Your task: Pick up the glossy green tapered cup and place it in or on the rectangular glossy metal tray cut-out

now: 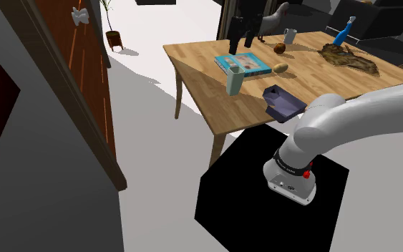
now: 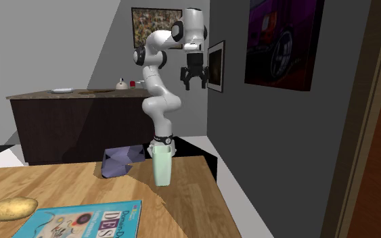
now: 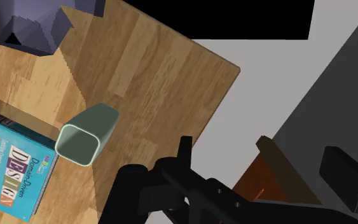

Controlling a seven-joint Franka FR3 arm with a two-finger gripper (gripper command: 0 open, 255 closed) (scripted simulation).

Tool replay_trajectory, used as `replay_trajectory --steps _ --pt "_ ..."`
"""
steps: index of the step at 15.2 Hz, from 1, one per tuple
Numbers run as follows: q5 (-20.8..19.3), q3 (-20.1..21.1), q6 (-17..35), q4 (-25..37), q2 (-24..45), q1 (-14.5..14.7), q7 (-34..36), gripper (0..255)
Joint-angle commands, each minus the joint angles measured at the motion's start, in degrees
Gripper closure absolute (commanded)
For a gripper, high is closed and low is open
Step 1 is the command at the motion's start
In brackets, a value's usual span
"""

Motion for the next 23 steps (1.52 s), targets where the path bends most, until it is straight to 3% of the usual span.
replay_trajectory --steps 1,12,23 --pt "0.0 0.0 0.0 0.0 0.0 0.0 0.0 0" --pt "-6.8 -8.2 16.0 -7.6 9.1 -3.3 -11.0 0" --pt "-10.0 -16.2 32.4 -6.2 26.7 -6.0 -21.5 0"
